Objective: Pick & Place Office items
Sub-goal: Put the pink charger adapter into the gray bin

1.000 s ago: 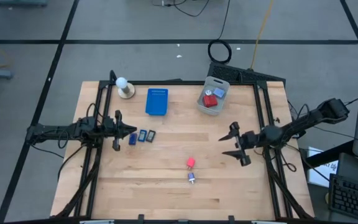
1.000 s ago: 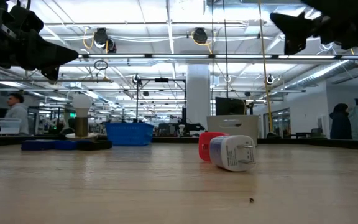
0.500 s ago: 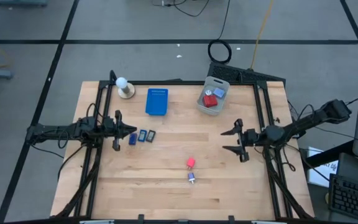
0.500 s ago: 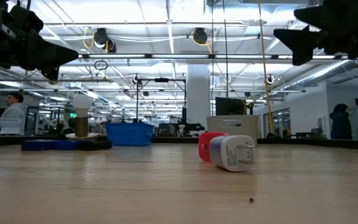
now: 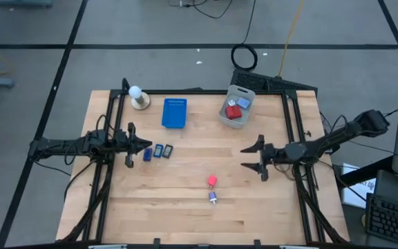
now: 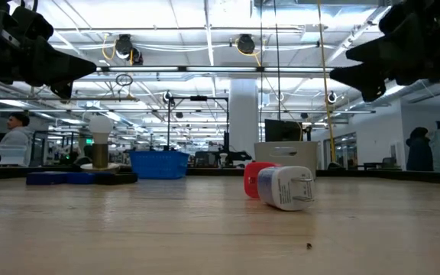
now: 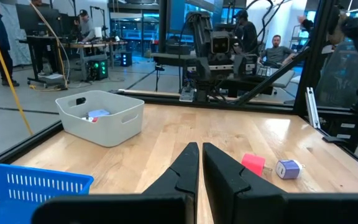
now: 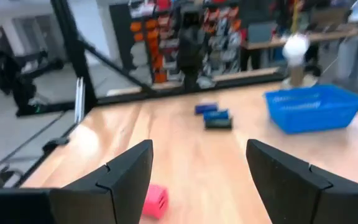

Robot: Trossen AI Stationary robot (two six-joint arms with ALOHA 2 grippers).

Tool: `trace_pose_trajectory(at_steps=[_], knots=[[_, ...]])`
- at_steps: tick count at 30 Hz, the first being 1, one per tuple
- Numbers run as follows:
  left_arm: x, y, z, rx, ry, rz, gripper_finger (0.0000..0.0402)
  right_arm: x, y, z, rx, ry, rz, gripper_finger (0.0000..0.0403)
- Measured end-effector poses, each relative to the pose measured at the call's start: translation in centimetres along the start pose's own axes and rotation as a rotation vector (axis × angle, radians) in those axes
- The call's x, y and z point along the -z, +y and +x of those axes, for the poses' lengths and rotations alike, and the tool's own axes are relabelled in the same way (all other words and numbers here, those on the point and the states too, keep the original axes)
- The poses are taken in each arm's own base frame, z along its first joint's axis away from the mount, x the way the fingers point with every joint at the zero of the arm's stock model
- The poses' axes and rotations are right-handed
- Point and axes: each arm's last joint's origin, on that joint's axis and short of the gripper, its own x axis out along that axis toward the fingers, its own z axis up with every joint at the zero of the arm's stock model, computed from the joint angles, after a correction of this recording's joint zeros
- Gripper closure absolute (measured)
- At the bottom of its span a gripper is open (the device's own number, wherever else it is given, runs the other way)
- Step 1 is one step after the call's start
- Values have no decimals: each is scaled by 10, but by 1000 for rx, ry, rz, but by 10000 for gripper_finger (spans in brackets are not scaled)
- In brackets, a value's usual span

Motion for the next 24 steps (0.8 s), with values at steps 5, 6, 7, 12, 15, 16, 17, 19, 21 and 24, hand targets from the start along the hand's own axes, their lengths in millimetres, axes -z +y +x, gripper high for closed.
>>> trace_pose_trajectory(at_steps=[5, 6, 7, 12, 15, 16, 17, 19, 21, 24], knots=[[0, 0, 0, 0, 0, 0, 380, -1, 12, 27, 8, 106, -96, 152], [0, 0, 0, 0, 0, 0, 380, 1, 15, 34, 10, 151, -119, 152], [0, 0, 0, 0, 0, 0, 380, 5, 17, 41, 16, 212, -142, 151], [0, 0, 0, 0, 0, 0, 380, 29, 31, 73, 23, 460, -218, 152], [0, 0, 0, 0, 0, 0, 380, 38, 42, 90, 8, 505, -238, 152], [0, 0, 0, 0, 0, 0, 380, 41, 45, 96, 6, 516, -242, 151], [0, 0, 0, 0, 0, 0, 380, 44, 47, 102, 5, 525, -246, 151], [0, 0, 0, 0, 0, 0, 380, 49, 51, 112, 10, 545, -254, 151], [0, 0, 0, 0, 0, 0, 380, 54, 54, 122, 10, 558, -267, 151], [0, 0, 0, 0, 0, 0, 380, 56, 58, 135, -5, 558, -346, 151]])
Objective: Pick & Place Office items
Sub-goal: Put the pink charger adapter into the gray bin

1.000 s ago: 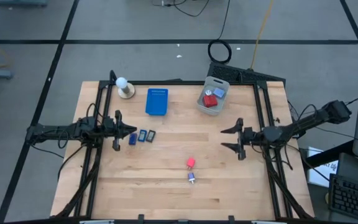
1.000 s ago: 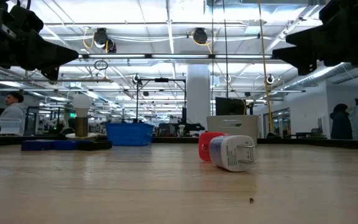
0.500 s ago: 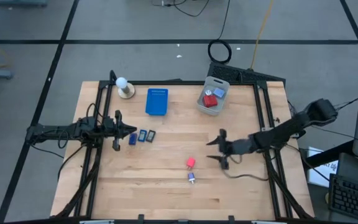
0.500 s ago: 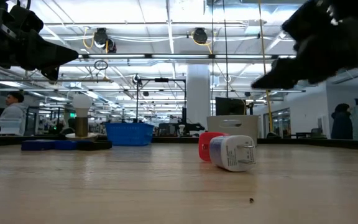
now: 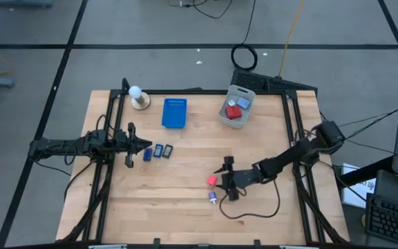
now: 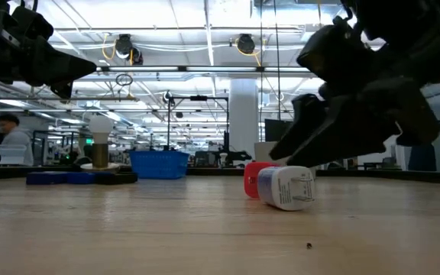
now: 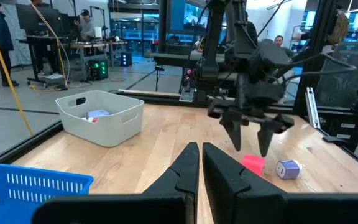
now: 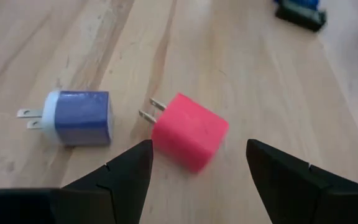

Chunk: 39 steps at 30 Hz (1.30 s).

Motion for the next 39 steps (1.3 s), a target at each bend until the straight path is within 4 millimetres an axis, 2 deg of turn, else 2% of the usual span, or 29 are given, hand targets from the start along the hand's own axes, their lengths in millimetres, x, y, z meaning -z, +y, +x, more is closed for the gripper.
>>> trace_pose_trajectory(at_steps=[4, 7, 18, 39], knots=[[0, 0, 0, 0, 0, 0, 380, -6, 3, 7, 45, -7, -148, 151], [0, 0, 0, 0, 0, 0, 380, -6, 3, 10, 42, 1, -178, 151], [0, 0, 0, 0, 0, 0, 380, 4, -2, 32, -53, -7, -96, 151], [0, 0, 0, 0, 0, 0, 380, 3, -4, 33, -95, -14, 39, 151]])
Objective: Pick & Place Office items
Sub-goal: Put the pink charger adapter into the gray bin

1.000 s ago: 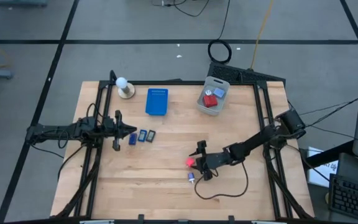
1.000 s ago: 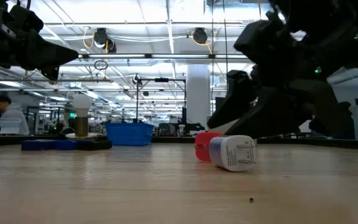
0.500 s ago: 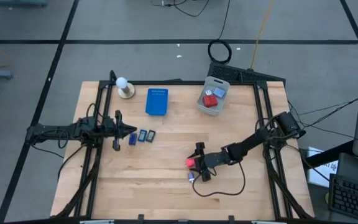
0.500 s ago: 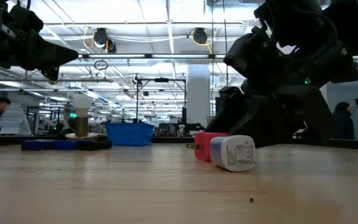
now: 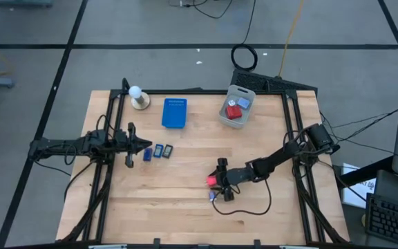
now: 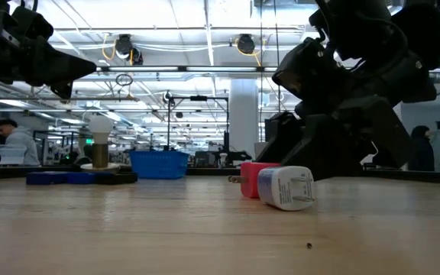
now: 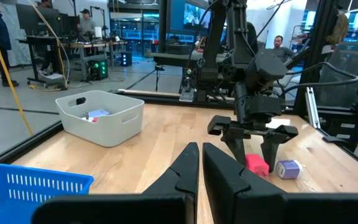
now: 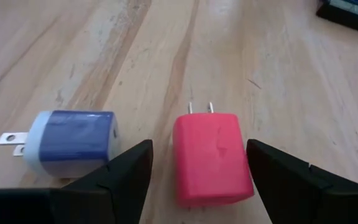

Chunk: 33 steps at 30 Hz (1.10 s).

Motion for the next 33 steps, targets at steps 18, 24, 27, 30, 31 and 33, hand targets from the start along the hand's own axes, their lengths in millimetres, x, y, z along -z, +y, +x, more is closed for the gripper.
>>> trace_pose_trajectory(at_steps=[18, 24, 27, 30, 31, 33], knots=[[0, 0, 0, 0, 0, 0, 380, 0, 0, 0, -23, 2, 36, 152], [0, 0, 0, 0, 0, 0, 380, 0, 0, 0, -23, 2, 36, 152], [0, 0, 0, 1, 0, 0, 380, 0, 0, 0, -23, 2, 36, 152], [0, 0, 0, 0, 0, 0, 380, 0, 0, 0, -23, 2, 36, 159], [0, 0, 0, 0, 0, 0, 380, 0, 0, 0, -22, 2, 36, 164], [0, 0, 0, 0, 0, 0, 380, 0, 0, 0, -22, 2, 36, 176]])
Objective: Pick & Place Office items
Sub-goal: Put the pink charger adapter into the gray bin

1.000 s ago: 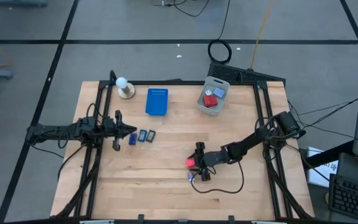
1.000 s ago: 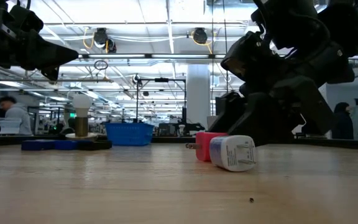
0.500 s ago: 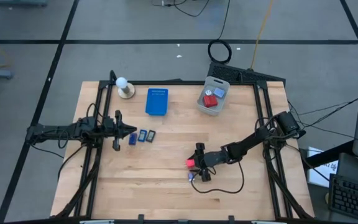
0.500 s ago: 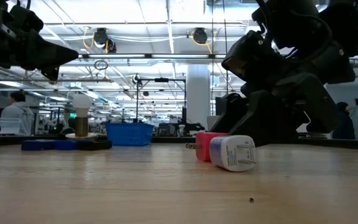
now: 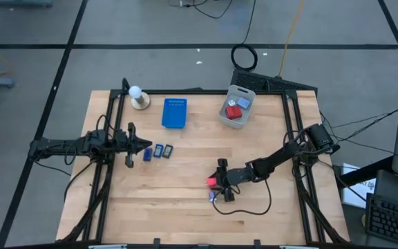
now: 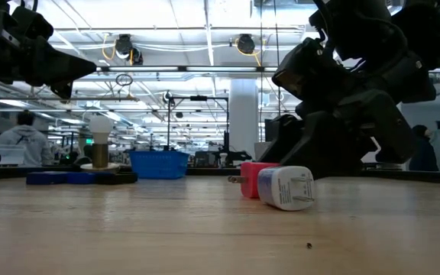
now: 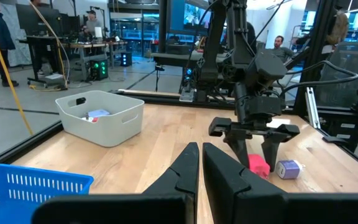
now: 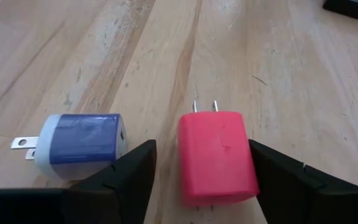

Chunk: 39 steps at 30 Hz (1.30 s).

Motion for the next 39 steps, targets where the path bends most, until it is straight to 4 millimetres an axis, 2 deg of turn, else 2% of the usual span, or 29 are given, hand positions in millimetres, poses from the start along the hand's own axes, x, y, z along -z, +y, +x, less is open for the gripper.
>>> trace_pose_trajectory(at_steps=[13, 39], knots=[[0, 0, 0, 0, 0, 0, 380, 0, 0, 0, 0, 0, -3, 244], [0, 0, 0, 0, 0, 0, 380, 0, 0, 0, 0, 0, -4, 243]])
